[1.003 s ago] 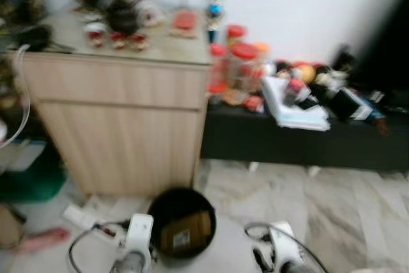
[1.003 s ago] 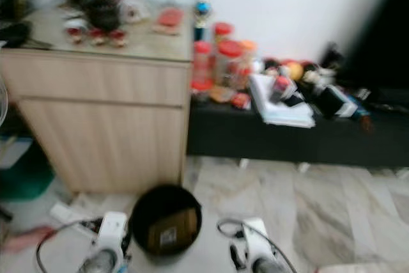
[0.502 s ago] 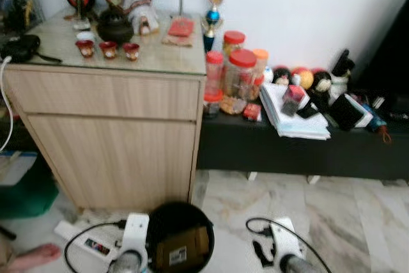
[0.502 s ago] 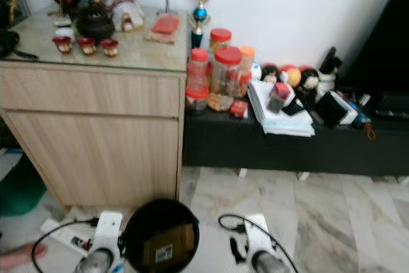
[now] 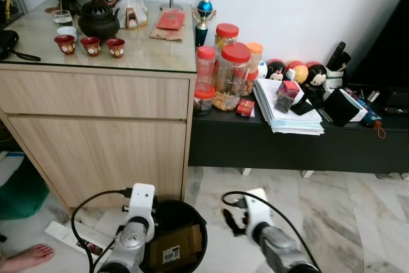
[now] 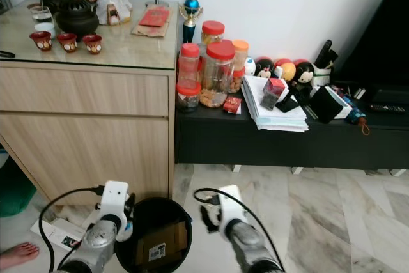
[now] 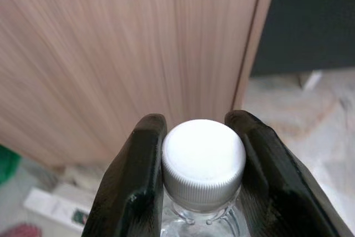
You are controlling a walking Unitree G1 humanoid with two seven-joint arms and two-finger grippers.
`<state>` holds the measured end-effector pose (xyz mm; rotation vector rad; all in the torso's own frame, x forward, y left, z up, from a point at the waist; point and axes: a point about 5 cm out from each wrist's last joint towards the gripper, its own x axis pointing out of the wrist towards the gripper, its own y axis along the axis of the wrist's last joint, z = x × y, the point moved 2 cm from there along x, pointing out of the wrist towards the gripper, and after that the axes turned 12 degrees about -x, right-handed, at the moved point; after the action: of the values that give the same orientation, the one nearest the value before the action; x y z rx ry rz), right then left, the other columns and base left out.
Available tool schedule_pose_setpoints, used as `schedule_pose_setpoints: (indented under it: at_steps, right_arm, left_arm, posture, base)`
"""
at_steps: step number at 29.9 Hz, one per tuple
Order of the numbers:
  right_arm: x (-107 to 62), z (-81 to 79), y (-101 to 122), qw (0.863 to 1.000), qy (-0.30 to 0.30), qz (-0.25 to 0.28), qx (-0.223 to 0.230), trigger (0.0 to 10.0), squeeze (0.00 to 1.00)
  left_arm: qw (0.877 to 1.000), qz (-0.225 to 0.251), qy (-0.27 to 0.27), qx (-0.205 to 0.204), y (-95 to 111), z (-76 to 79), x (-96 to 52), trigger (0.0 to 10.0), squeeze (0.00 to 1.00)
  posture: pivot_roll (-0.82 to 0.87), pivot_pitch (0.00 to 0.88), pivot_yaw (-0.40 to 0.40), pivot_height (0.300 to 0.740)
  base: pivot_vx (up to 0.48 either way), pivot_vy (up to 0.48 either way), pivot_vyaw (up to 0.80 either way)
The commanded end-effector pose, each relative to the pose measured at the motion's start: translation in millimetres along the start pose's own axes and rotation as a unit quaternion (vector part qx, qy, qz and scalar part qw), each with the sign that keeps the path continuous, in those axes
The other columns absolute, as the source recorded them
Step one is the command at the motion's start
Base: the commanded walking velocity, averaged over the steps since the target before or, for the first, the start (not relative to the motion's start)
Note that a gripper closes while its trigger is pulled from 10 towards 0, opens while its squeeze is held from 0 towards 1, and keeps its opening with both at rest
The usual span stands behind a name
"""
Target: Picking trash to rubbish bin
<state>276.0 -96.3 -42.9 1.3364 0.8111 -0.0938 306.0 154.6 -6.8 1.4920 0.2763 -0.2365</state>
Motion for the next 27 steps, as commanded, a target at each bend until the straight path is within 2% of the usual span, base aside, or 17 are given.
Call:
schedule_pose_setpoints:
  at_steps: [1, 7, 17, 18, 27]
  right_arm:
    - [0.4, 6.8, 9, 1.000, -0.005, 0.017, 0.000, 10.0, 0.00]
    - [4.7, 5.2, 29, 0.999, 0.015, 0.052, -0.003, 10.0, 0.00]
    - [4.1, 8.1, 31, 0.998, 0.017, 0.057, -0.003, 10.0, 0.00]
    - [4.0, 8.4, 31, 0.998, 0.018, 0.059, -0.004, 10.0, 0.00]
    - [3.5, 9.5, 32, 0.998, 0.020, 0.060, -0.005, 10.0, 0.00]
  left_arm:
    - [0.999, 0.032, -0.013, -0.001, 15, 8.6, 5.1, 10.0, 0.00]
    - [0.993, 0.099, -0.047, 0.036, 52, 25.1, 15.5, 10.0, 0.00]
    - [0.989, 0.127, -0.059, 0.057, 65, 30.4, 17.8, 10.0, 0.00]
    - [0.988, 0.127, -0.063, 0.054, 65, 31.3, 17.9, 10.0, 1.00]
    - [0.987, 0.131, -0.074, 0.058, 66, 35.0, 17.3, 10.0, 1.00]
  posture:
    - [0.06, 0.000, -0.114, 0.740]
    - [0.05, 0.000, -0.120, 0.740]
    - [0.04, 0.000, -0.130, 0.740]
    - [0.04, 0.000, -0.131, 0.740]
    - [0.03, 0.000, -0.136, 0.740]
  base:
    - [0.000, 0.000, 0.00]
    - [0.000, 0.000, 0.00]
    - [0.000, 0.000, 0.00]
    - [0.000, 0.000, 0.00]
    - [0.000, 0.000, 0.00]
